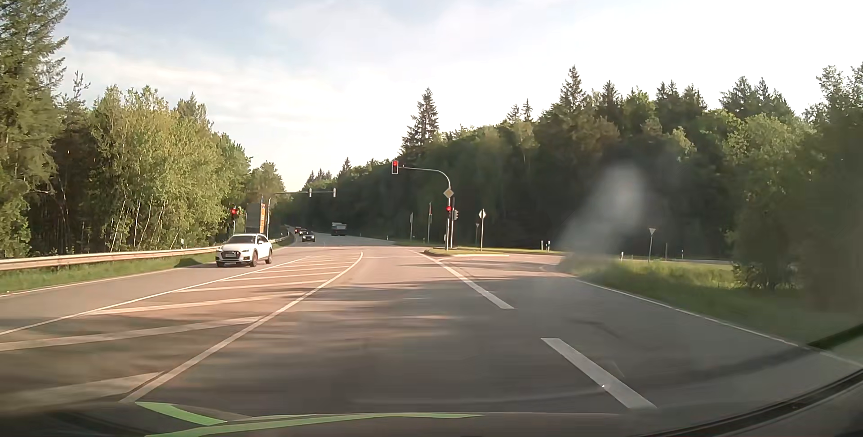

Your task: Follow the waypoints while adhering to traffic rules and regulations

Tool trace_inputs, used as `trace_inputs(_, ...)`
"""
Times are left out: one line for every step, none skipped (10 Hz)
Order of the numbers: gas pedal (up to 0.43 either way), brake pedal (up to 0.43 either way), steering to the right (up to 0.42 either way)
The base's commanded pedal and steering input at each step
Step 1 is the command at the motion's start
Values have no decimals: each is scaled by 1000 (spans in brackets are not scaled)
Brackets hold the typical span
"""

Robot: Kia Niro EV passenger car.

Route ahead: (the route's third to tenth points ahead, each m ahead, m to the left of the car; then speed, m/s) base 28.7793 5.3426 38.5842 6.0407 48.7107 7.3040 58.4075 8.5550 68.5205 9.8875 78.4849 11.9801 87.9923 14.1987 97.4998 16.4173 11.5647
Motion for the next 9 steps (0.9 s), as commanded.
trace_inputs(0,262,-14)
trace_inputs(0,262,-11)
trace_inputs(0,262,-10)
trace_inputs(0,262,-10)
trace_inputs(0,262,-10)
trace_inputs(0,262,-10)
trace_inputs(0,268,-10)
trace_inputs(0,268,-11)
trace_inputs(0,268,-12)
